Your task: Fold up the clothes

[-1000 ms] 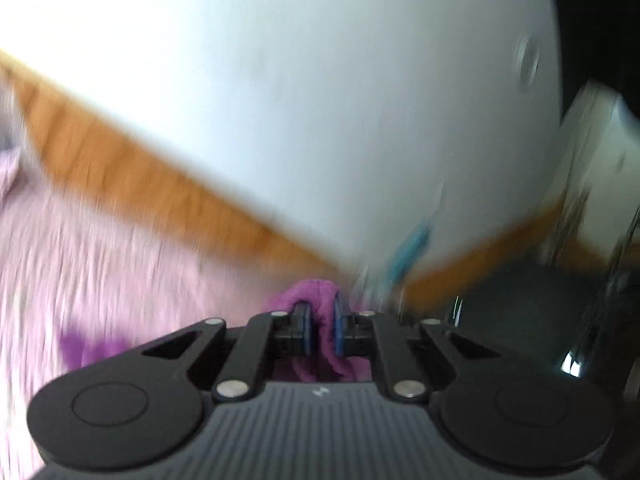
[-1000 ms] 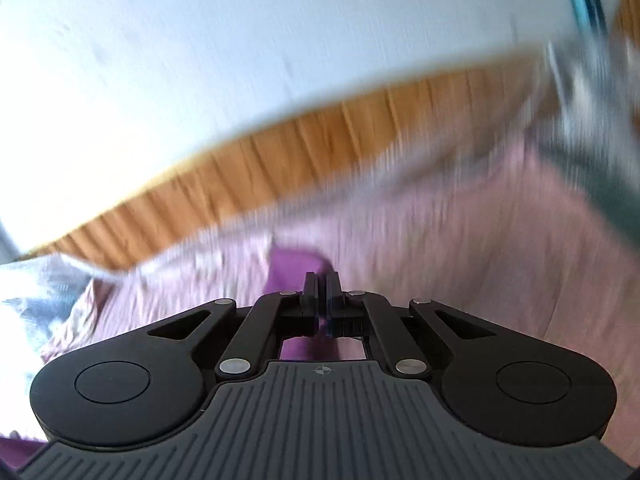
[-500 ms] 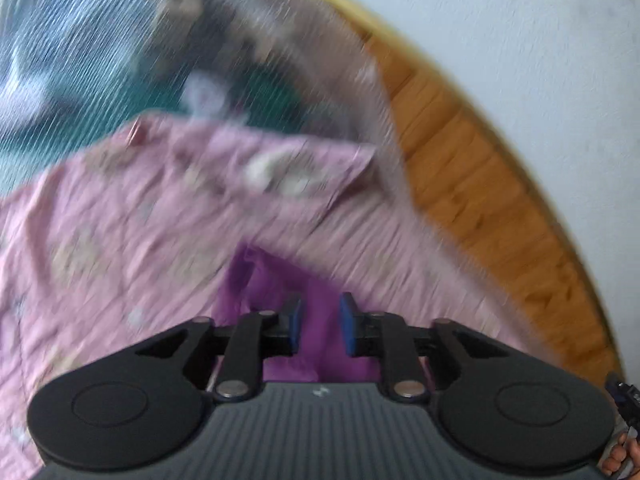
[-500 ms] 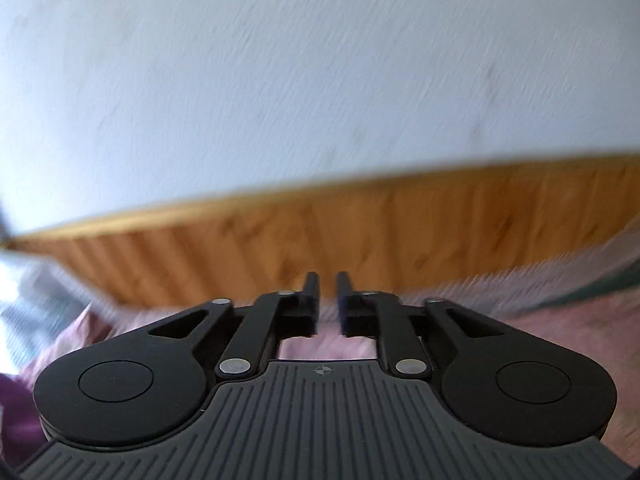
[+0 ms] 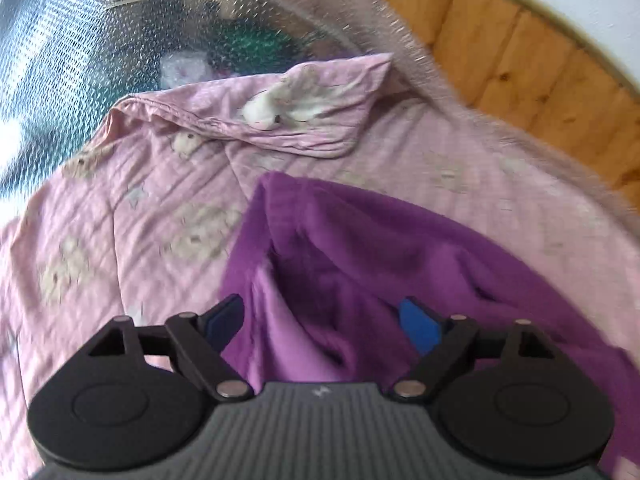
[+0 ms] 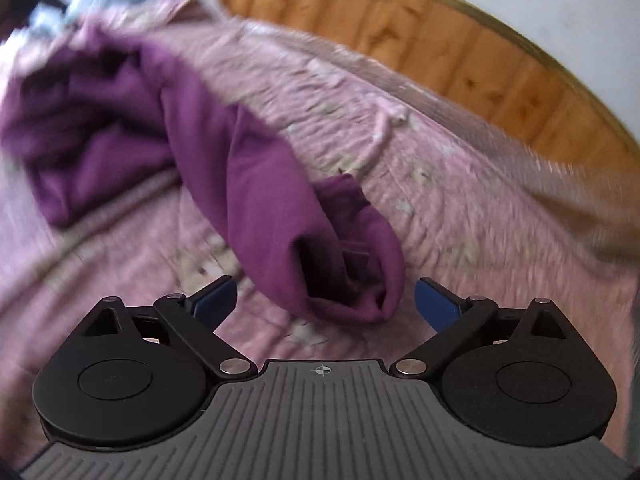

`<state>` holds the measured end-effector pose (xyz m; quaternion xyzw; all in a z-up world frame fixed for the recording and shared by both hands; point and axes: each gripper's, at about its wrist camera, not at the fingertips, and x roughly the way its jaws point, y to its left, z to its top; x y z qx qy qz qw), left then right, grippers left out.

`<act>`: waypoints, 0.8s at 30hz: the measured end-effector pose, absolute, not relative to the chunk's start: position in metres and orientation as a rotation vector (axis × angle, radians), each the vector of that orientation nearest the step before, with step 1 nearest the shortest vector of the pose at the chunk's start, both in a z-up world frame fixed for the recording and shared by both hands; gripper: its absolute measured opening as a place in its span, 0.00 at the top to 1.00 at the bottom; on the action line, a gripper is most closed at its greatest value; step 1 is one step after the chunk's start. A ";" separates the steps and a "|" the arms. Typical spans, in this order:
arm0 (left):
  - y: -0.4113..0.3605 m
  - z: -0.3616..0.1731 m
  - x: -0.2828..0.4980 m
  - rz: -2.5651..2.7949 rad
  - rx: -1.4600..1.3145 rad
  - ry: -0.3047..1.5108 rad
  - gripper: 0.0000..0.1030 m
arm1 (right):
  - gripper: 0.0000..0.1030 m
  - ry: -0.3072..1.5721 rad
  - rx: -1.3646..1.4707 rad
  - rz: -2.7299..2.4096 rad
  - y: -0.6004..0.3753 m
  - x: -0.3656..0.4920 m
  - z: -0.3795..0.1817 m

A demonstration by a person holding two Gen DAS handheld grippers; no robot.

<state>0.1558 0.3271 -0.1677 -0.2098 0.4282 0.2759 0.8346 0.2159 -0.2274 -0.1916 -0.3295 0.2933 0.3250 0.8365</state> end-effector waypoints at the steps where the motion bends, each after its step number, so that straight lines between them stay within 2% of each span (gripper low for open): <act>1: 0.333 -0.172 0.164 0.561 -0.447 0.905 0.15 | 0.11 0.606 -0.747 0.687 -0.221 0.224 -0.196; 2: 0.338 -0.177 0.172 0.537 -0.450 0.903 0.16 | 0.28 0.603 -0.782 0.685 -0.215 0.228 -0.199; 3: 0.344 -0.181 0.179 0.512 -0.453 0.900 0.28 | 0.58 0.637 -0.767 0.695 -0.214 0.235 -0.196; 4: 0.348 -0.174 0.183 0.475 -0.463 0.873 0.48 | 0.79 0.680 -0.739 0.708 -0.214 0.243 -0.192; 5: 0.352 -0.166 0.186 0.438 -0.474 0.846 0.95 | 0.91 0.711 -0.702 0.693 -0.215 0.251 -0.182; 6: 0.356 -0.159 0.190 0.401 -0.484 0.819 0.99 | 0.92 0.724 -0.648 0.679 -0.218 0.258 -0.164; 10: 0.373 -0.128 0.207 0.306 -0.523 0.713 0.98 | 0.92 0.692 -0.441 0.618 -0.223 0.301 -0.077; 13: 0.385 -0.124 0.234 0.409 -0.512 0.760 0.98 | 0.91 0.687 -0.367 0.537 -0.203 0.365 -0.049; 14: 0.388 -0.125 0.243 0.446 -0.502 0.791 0.97 | 0.81 0.727 -0.312 0.488 -0.196 0.393 -0.058; 15: 0.390 -0.130 0.244 0.451 -0.510 0.817 0.97 | 0.61 0.771 -0.253 0.434 -0.190 0.420 -0.071; 17: 0.394 -0.138 0.246 0.458 -0.524 0.867 0.93 | 0.52 0.828 -0.149 0.309 -0.183 0.459 -0.092; 19: 0.388 -0.139 0.236 0.419 -0.509 0.864 0.84 | 0.51 0.835 -0.074 0.208 -0.184 0.464 -0.106; 22: 0.380 -0.138 0.214 0.365 -0.431 0.862 0.68 | 0.31 0.828 -0.031 0.186 -0.185 0.426 -0.121; 24: 0.372 -0.143 0.204 0.331 -0.380 0.868 0.61 | 0.11 0.808 -0.104 0.189 -0.178 0.386 -0.141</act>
